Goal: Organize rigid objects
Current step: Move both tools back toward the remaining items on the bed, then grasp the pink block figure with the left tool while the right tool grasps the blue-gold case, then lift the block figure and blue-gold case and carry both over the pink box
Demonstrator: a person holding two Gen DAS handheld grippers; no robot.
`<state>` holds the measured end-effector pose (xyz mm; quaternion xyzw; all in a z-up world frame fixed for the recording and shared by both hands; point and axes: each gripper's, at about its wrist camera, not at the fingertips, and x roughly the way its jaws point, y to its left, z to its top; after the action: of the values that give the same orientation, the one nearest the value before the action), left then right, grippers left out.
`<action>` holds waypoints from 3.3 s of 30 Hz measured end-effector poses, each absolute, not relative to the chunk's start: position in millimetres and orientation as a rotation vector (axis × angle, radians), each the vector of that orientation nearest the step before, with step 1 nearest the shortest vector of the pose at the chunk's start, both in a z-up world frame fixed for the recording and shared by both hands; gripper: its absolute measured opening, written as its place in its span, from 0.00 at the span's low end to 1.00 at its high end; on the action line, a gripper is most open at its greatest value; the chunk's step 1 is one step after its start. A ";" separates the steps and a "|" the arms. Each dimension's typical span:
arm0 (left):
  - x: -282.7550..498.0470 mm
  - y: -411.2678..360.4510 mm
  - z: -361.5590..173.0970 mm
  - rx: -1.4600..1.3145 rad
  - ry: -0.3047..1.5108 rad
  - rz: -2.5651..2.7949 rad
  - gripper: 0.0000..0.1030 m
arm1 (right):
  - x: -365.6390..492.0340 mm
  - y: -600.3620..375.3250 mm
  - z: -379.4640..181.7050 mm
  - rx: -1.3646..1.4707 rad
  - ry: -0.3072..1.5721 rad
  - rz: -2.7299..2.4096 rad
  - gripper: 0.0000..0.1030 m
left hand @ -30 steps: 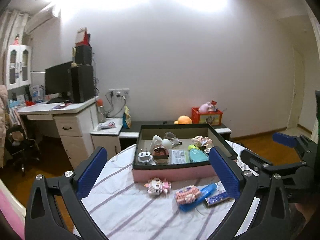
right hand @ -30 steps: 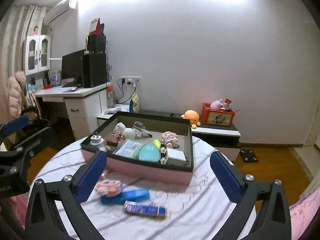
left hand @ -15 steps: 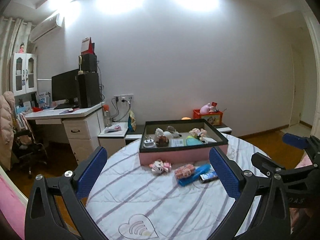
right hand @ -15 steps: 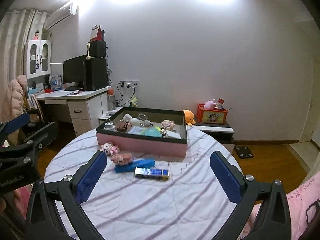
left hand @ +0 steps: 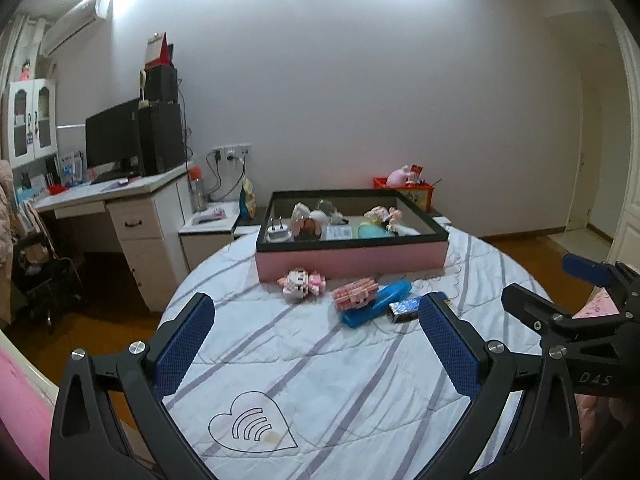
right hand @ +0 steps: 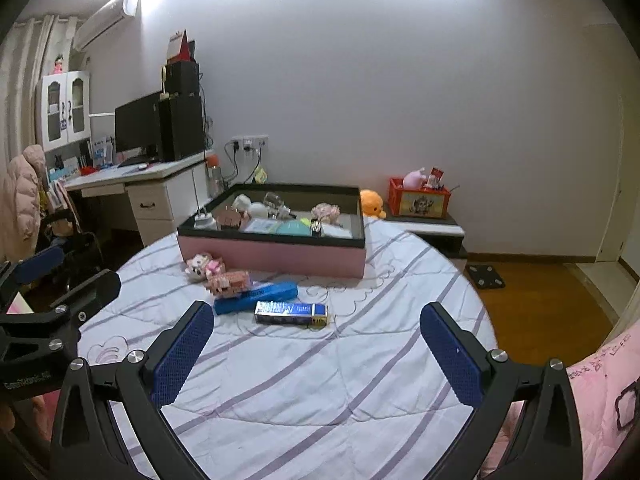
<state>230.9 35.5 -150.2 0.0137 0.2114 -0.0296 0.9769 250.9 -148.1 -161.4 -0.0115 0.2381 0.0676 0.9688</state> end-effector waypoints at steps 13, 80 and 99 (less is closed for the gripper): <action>285.1 51.2 -184.0 0.001 0.593 -0.031 1.00 | 343.7 -121.8 -219.6 -0.067 0.777 0.166 1.00; 303.8 27.8 -238.2 0.016 0.840 -0.155 0.56 | 324.2 -133.8 -244.4 -0.058 0.867 0.261 0.82; 297.2 27.2 -207.5 -0.015 0.714 -0.188 0.54 | 304.5 -140.0 -215.8 -0.016 0.701 0.240 0.82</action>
<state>297.2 27.2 -207.5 -0.0071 0.3490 -0.0918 0.9326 304.5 -140.0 -215.8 -0.0080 0.3423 0.1171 0.9322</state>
